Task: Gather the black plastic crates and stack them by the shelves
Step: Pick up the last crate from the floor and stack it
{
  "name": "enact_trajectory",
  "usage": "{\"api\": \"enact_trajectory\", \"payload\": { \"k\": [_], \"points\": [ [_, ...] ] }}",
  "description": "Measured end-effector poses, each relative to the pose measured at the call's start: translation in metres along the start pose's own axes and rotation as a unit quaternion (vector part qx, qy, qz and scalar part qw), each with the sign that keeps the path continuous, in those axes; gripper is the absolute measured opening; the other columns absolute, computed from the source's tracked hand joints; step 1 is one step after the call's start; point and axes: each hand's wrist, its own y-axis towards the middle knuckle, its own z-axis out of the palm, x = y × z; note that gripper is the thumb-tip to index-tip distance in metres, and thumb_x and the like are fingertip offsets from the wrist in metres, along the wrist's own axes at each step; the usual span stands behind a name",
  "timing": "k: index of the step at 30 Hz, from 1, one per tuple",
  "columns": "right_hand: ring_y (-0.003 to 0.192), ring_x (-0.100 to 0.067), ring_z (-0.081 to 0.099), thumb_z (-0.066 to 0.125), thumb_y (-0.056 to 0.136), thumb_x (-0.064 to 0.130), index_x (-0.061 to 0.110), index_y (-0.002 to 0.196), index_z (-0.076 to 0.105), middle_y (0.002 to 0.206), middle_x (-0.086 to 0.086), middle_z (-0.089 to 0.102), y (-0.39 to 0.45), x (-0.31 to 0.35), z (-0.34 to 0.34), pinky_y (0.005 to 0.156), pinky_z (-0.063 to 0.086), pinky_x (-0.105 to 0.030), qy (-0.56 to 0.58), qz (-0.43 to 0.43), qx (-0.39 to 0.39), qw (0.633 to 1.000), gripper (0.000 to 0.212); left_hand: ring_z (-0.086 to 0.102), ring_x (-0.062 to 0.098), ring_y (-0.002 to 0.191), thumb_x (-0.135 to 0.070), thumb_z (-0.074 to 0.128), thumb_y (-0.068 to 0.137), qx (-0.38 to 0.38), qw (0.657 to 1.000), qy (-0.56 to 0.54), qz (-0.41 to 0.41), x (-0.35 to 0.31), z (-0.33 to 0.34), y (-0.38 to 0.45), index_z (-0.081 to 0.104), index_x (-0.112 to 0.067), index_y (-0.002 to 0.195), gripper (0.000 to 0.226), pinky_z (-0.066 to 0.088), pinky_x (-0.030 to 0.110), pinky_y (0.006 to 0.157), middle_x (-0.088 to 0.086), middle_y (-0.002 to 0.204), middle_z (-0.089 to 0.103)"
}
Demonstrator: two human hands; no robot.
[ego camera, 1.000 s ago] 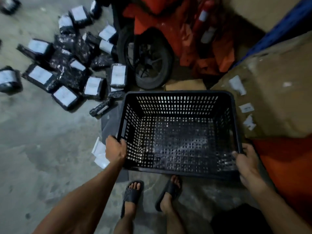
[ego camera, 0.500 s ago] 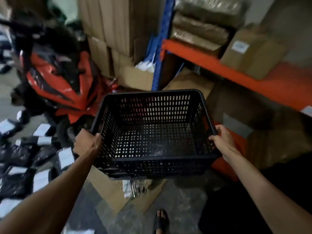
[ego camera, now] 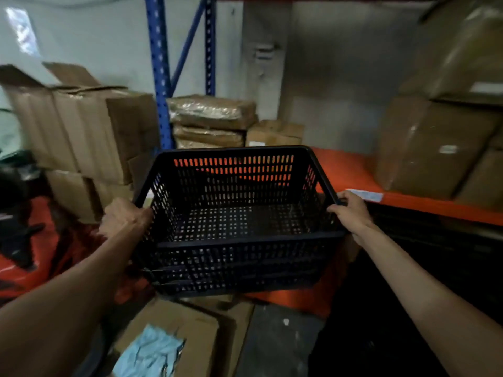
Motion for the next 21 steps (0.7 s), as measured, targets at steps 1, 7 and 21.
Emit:
{"api": "enact_trajectory", "payload": {
  "k": [1, 7, 21],
  "points": [
    [0.066, -0.023, 0.058, 0.063, 0.078, 0.001, 0.014, 0.086, 0.058, 0.082, -0.012, 0.062, 0.004, 0.004, -0.012, 0.06, 0.047, -0.029, 0.004, -0.002, -0.005, 1.0, 0.016, 0.07, 0.04, 0.086, -0.041, 0.074, 0.06, 0.017, 1.0, -0.006, 0.024, -0.012, 0.001, -0.002, 0.071, -0.005, 0.086, 0.044, 0.048, 0.04, 0.065, 0.021, 0.09, 0.07],
    [0.078, -0.026, 0.058, 0.066, 0.078, 0.002, 0.012, 0.093, 0.06, 0.087, -0.011, 0.061, 0.031, 0.02, -0.106, 0.067, 0.046, -0.035, 0.033, -0.02, -0.059, 0.998, 0.019, 0.068, 0.04, 0.082, -0.039, 0.07, 0.065, 0.036, 0.99, -0.025, 0.132, -0.101, -0.002, -0.039, 0.07, -0.004, 0.09, 0.042, 0.052, 0.041, 0.067, 0.02, 0.088, 0.069],
    [0.073, -0.019, 0.054, 0.066, 0.085, 0.011, 0.017, 0.078, 0.052, 0.079, -0.001, 0.053, 0.07, -0.002, -0.333, 0.06, 0.038, -0.032, 0.061, -0.019, -0.116, 0.991, 0.017, 0.065, 0.041, 0.1, -0.031, 0.071, 0.075, 0.04, 0.977, -0.042, 0.204, -0.291, -0.02, -0.219, 0.067, -0.002, 0.099, 0.038, 0.05, 0.043, 0.077, 0.023, 0.1, 0.065]
  ]
}}
